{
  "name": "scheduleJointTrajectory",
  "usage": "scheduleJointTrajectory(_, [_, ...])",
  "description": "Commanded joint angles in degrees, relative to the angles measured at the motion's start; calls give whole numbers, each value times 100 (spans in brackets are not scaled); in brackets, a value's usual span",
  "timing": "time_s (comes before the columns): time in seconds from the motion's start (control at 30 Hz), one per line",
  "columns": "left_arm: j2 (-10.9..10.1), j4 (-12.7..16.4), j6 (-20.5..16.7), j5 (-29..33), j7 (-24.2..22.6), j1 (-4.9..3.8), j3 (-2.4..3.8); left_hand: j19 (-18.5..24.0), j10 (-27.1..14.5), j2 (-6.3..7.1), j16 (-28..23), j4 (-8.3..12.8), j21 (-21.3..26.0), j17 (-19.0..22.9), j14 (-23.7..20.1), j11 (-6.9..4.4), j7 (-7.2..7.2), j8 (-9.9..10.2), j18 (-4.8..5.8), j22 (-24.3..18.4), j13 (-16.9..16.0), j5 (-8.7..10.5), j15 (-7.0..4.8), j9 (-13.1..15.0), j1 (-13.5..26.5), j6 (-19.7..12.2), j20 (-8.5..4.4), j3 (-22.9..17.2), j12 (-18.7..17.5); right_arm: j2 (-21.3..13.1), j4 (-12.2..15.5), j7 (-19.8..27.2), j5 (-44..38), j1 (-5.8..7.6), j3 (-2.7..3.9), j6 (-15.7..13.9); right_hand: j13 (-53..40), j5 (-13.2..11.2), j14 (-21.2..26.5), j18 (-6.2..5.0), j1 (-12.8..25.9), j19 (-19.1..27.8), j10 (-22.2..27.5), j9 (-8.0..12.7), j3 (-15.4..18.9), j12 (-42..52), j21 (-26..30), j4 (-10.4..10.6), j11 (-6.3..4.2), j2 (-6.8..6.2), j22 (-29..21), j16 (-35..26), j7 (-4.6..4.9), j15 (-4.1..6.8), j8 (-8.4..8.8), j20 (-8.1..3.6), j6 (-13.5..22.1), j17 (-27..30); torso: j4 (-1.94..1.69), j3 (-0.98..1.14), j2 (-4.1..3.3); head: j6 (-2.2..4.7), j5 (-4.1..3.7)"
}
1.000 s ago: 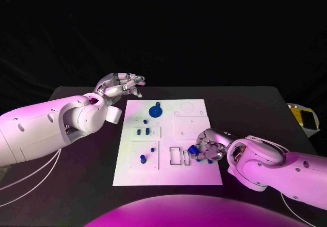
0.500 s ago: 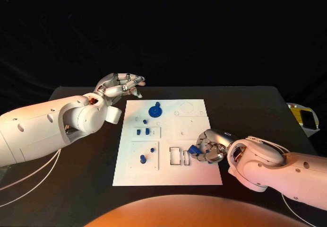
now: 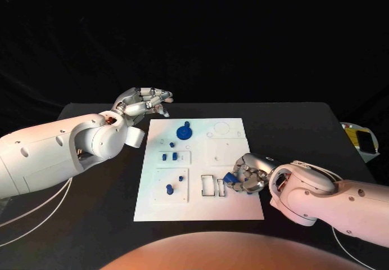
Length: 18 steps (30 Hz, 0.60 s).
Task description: Assemble the parts on the task board
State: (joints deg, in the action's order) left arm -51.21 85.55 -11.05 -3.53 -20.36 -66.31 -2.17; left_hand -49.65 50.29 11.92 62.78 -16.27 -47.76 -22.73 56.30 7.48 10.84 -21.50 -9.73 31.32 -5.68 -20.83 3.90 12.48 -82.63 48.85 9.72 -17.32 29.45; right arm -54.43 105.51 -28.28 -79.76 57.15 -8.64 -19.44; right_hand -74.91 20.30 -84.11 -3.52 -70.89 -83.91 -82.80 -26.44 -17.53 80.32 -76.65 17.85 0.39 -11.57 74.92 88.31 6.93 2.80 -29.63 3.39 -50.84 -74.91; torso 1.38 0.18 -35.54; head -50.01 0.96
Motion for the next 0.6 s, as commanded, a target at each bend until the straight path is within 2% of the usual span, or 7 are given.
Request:
scheduleJointTrajectory(0.03, [11, 14, 110, 10, -11, -2, 4, -45, 12, -17, 16, 24, 32, 7, -5, 14, 0, -7, -75, -5, 5, -18, -8, -8, -33, -18, -7, -3, 12, 18, -26, -172, 75, -65, -62, 211, -483, 51, -481, 53, -29, -30, -44, 7, -304, 9, -9, -231, -17, -5, 925, 35, -241, 55, -6, -40, -304, -951, -5, 2, -1, 1, 14])
scheduleJointTrajectory(0.13, [11, 11, 111, 10, -8, -2, 3, -45, 12, -17, 16, 24, 32, 7, -5, 14, 0, -7, -75, -5, 5, -18, -8, -8, -33, -18, -7, -3, 12, -6, 30, -119, 156, -42, -60, -5, -508, 85, -490, 63, 11, -53, -68, 1, -380, 29, -53, -225, -34, -11, 948, 46, -261, 70, -30, -54, -357, -993, -6, 2, -1, 1, 18])
scheduleJointTrajectory(0.3, [13, 0, 112, 10, -7, -2, 3, -49, 10, -25, 15, 23, 36, 8, -8, 17, 5, -6, -75, -8, 9, -18, -6, -10, -46, -19, -7, -7, 10, -59, 144, -17, 331, 70, -52, -338, -513, -80, -494, 71, 221, -72, -87, -16, -445, 26, -82, -163, -58, -21, 969, 51, -290, 90, -70, -75, -443, -1014, -2, -1, 4, 1, 16])
scheduleJointTrajectory(0.6, [18, -4, 119, 10, -10, -2, 2, -49, 10, -25, 15, 23, 36, 8, -8, 17, 5, -6, -75, -8, 9, -18, -6, -10, -46, -19, -7, -7, 10, -79, 345, 92, 525, 259, -37, -600, -536, -37, -501, 76, 331, -85, -110, -29, -486, 41, -104, -145, -73, -14, 983, 59, -305, 105, -84, -89, -476, -1047, -5, -4, -1, 1, 25])
